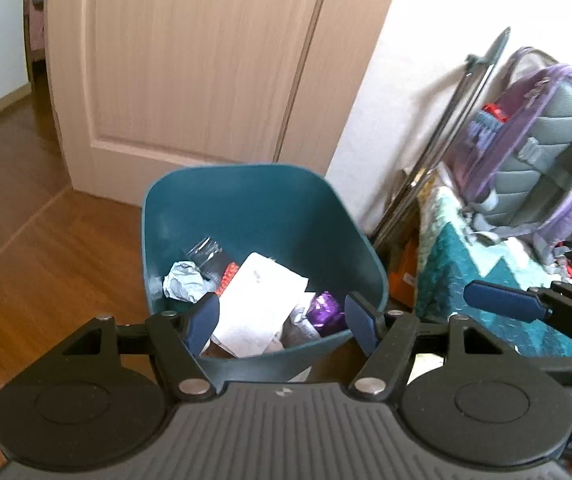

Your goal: Collect trash

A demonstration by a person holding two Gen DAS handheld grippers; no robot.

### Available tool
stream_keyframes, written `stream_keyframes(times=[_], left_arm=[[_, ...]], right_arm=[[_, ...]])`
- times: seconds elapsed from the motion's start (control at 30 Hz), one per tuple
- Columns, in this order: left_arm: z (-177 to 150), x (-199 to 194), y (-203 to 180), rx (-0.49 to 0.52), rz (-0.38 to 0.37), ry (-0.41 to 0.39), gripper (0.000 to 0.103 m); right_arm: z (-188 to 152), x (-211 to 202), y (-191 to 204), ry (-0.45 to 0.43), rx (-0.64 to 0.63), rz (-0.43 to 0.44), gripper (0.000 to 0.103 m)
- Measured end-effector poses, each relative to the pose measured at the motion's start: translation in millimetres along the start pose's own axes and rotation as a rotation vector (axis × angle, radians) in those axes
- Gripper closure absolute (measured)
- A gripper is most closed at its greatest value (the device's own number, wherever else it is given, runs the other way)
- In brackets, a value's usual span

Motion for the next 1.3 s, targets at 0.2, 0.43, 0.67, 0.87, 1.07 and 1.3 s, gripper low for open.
stream_keyframes(times=[0.2,0.43,0.67,0.87,1.07,1.3], left_arm=[[-8,-45,-2,0.005,-0.033,-0.060,0.028],[-25,-100,-9,0.042,-0.059,-0.152,0.023],[-47,-147,-17,0.072,-0.068,-0.223,0.021],[-62,-173,-18,0.071,-0.073,-0.252,0.019],[-71,-186,-19,0.058,-0.053,-0.264,0.014],[-71,-200,-23,0.059,-0.036,-0.294,0.013]], right_arm=[[-1,-43,13,-0.072,0.002,0.008,0.045],[-11,-88,31,-0.152,-0.034,0.007,0.043],[-25,-124,51,-0.209,-0.046,0.018,0.043],[-34,-144,58,-0.251,-0.028,0.032,0.042],[-38,-157,62,-0.255,-0.021,0.052,0.042],[-39,-170,63,-0.280,-0.005,0.054,0.041]])
Point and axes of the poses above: each gripper's, at about its wrist camera, not at the fingertips, and x roughly the way its jaws point, y to its left, z to its top, the point moved 2 cm from there along x, roughly the way its jaws point, and after that the axes turned 11 degrees about z, right-handed, at the moved point
